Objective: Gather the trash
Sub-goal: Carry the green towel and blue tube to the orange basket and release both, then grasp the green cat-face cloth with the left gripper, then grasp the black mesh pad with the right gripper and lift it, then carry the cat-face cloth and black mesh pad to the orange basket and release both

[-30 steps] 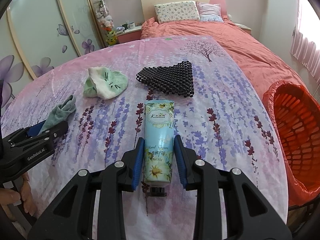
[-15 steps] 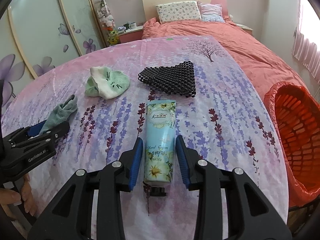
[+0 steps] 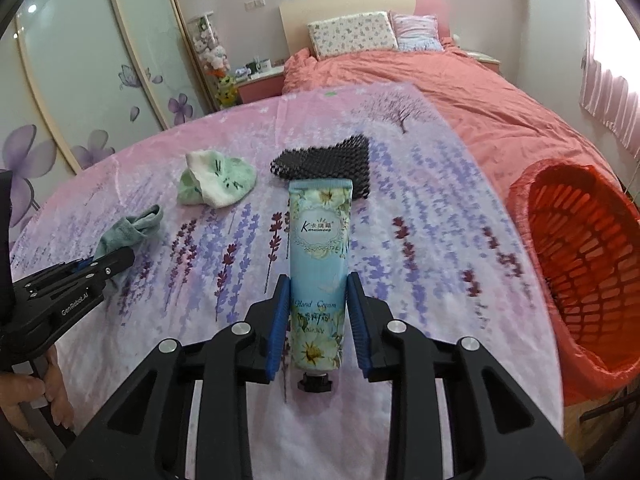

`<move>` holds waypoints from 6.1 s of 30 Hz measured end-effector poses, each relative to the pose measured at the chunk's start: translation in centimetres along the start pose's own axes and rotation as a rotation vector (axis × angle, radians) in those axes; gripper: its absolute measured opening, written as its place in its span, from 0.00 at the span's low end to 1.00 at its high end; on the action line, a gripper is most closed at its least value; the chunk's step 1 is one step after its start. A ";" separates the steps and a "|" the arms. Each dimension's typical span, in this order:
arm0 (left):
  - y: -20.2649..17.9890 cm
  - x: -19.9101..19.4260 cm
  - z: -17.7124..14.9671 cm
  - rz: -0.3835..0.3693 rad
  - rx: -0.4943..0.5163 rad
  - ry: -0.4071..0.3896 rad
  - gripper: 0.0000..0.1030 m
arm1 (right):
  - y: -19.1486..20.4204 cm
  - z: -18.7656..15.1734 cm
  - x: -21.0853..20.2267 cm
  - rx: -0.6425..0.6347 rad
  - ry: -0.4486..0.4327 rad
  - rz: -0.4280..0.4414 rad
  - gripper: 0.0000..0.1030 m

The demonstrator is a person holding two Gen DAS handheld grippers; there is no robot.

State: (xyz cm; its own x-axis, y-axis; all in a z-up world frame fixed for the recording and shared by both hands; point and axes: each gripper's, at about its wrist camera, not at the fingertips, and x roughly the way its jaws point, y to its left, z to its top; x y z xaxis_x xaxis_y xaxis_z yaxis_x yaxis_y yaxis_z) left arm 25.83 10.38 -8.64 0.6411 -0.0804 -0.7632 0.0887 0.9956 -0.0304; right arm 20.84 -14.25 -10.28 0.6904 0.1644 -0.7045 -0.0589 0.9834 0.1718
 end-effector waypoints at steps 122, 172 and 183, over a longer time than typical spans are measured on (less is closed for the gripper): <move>5.1 4.1 3.3 0.115 -0.071 0.018 0.40 | 1.4 7.0 9.1 0.022 0.045 -0.075 0.28; 5.9 3.9 3.1 0.025 -0.095 0.010 0.19 | 0.5 1.6 4.4 -0.007 0.049 -0.052 0.16; 4.1 0.9 2.5 0.005 -0.069 -0.039 0.08 | -0.7 1.4 -0.8 0.028 -0.065 -0.005 0.11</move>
State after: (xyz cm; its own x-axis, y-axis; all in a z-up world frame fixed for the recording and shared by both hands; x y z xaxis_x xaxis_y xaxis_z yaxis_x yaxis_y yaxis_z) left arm 28.63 14.31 -7.82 0.6711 -0.0763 -0.7374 0.0341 0.9968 -0.0721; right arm 21.30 -15.18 -8.88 0.7360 0.1537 -0.6593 -0.0360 0.9814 0.1886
